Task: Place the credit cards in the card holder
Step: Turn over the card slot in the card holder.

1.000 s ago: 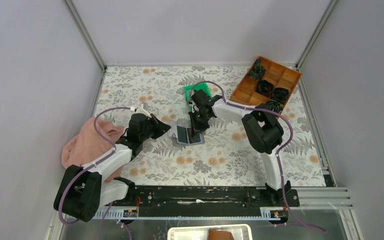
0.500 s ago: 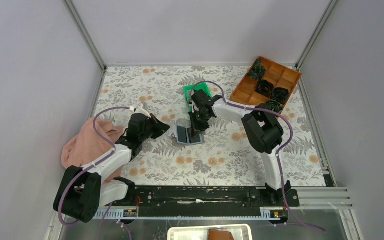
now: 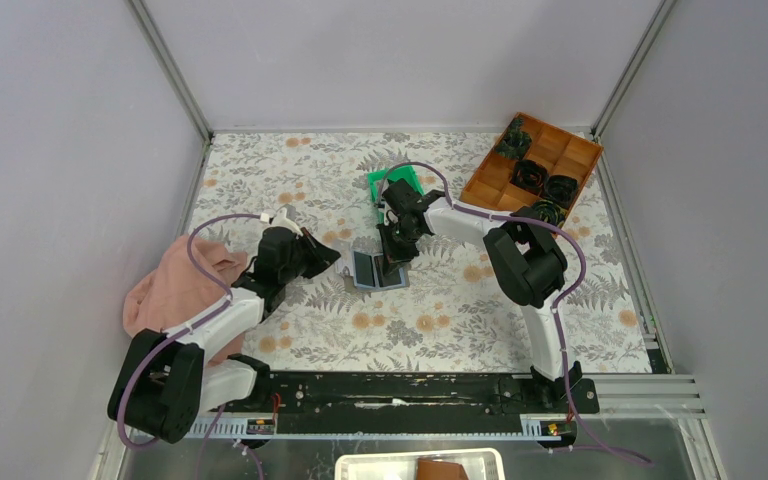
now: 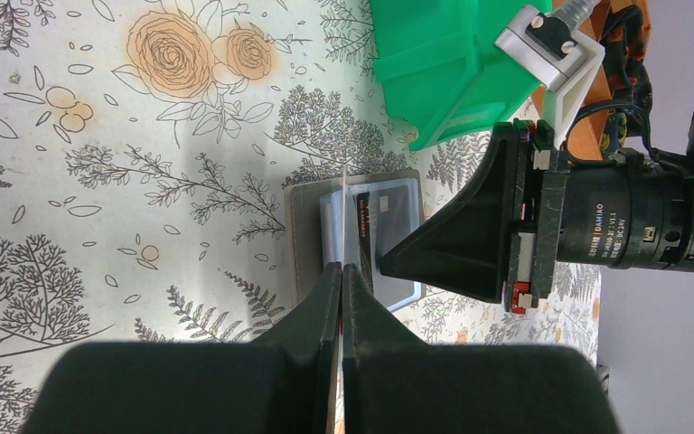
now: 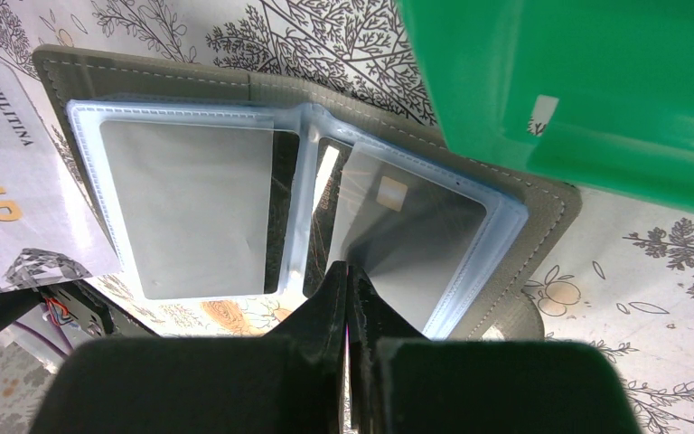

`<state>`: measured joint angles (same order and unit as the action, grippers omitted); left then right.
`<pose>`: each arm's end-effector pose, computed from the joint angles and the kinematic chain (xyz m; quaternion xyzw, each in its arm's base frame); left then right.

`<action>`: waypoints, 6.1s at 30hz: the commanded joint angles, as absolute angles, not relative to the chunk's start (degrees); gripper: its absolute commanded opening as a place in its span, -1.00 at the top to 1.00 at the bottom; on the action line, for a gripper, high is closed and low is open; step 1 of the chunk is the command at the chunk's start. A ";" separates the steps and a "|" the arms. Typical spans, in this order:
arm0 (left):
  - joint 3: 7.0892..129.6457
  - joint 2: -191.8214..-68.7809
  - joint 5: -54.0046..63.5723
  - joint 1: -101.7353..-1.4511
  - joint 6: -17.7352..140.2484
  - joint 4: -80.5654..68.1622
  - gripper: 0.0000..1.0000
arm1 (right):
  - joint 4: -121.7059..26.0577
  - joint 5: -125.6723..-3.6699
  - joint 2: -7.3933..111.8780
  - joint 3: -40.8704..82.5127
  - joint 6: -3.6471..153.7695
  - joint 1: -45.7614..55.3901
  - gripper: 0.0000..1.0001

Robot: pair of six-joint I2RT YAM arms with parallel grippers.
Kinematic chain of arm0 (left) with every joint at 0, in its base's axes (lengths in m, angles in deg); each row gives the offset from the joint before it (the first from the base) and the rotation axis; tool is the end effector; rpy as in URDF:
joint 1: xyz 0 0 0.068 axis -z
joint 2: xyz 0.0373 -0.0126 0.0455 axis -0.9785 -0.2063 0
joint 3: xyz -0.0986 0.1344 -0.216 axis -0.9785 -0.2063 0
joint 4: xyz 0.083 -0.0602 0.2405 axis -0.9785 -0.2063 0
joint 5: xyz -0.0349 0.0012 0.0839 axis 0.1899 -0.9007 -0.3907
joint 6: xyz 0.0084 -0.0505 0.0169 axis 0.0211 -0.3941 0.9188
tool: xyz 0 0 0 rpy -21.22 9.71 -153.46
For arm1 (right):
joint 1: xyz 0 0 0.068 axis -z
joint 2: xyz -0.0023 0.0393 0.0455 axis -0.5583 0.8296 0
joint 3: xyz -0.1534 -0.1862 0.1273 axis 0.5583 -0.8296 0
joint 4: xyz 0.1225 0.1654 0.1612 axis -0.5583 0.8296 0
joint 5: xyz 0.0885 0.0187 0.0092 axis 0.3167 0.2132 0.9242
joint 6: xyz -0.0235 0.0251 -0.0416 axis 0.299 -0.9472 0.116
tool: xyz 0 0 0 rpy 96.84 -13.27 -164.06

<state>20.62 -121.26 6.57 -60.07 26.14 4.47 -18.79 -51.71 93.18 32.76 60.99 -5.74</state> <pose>0.2184 -0.0776 0.1831 -0.1697 0.8433 -0.3337 0.3856 0.3328 0.2924 0.1516 -0.1961 0.9394 0.2618 0.1027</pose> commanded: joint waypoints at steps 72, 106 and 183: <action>18.89 -126.60 9.82 -58.34 25.12 12.76 1.00 | -16.66 -53.20 96.69 34.37 61.06 -5.79 1.00; 26.63 -136.49 9.95 -51.95 27.10 12.70 1.00 | -13.60 -60.71 94.15 35.39 63.26 -5.41 1.00; 33.09 -145.24 -3.99 -44.78 23.00 11.26 1.00 | -18.63 -65.82 87.76 25.10 66.42 -2.73 0.92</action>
